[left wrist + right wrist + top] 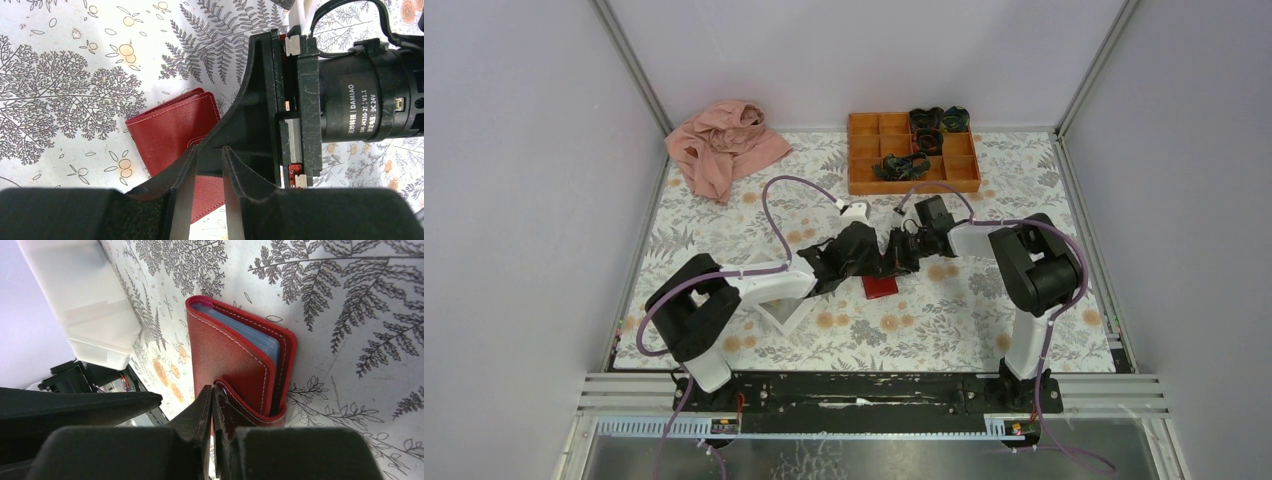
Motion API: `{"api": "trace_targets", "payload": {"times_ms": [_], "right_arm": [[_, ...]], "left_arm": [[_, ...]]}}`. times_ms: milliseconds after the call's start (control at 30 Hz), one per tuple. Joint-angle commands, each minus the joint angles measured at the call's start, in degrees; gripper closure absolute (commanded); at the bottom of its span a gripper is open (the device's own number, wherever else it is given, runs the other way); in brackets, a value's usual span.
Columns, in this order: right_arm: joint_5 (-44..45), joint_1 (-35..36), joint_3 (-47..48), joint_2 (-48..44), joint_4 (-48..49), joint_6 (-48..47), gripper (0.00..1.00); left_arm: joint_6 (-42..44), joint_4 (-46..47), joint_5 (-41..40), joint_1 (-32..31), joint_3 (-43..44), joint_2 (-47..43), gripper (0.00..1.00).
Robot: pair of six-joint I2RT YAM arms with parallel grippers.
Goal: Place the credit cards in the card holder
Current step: Close the card holder at the center of the board.
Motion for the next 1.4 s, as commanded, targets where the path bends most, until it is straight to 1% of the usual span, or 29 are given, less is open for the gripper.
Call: {"api": "trace_targets", "payload": {"times_ms": [0,300,400,567,667,767,900,1067,1233,1300,1367], "right_arm": [[5.73,-0.30,-2.74,4.46,-0.27,-0.85,0.91],[4.36,-1.63,-4.91,4.65,1.38,-0.63,0.91],[4.10,-1.96,-5.40,4.66,1.74,-0.57,0.91],[3.66,-2.25,-5.36,4.96,1.84,-0.56,0.91],[3.55,-2.36,-5.41,5.04,1.84,-0.63,0.91],[3.44,-2.39,-5.33,5.14,1.84,-0.60,0.91],[3.33,-2.34,-5.34,5.40,1.95,-0.64,0.91],[3.19,-2.39,-5.41,5.58,2.04,-0.54,0.91],[3.20,-2.34,-5.67,5.95,2.24,-0.49,0.91],[3.03,-2.34,-5.67,6.20,2.40,-0.38,0.91],[2.91,-2.36,-5.64,6.29,2.41,-0.27,0.91]], "left_arm": [[1.67,-0.28,1.13,-0.12,1.43,0.77,0.68],[3.15,-0.81,2.08,-1.21,2.34,1.32,0.69],[4.06,-1.43,1.38,-1.79,3.30,0.37,0.71],[4.88,-3.05,0.45,-1.86,4.93,-2.98,0.79],[5.03,-4.34,-0.58,-1.83,5.24,-5.32,0.91],[4.48,-6.20,-1.97,-1.86,4.84,-7.75,1.00],[3.34,-5.63,-2.39,-1.86,2.18,-9.54,1.00],[1.91,-3.75,0.95,-2.14,1.82,-4.81,1.00],[-0.09,-2.07,5.41,-3.51,3.20,6.13,1.00],[-0.91,-3.04,6.32,-4.12,4.23,10.48,1.00],[-1.55,-3.31,6.13,-4.19,3.67,11.53,1.00]]}}
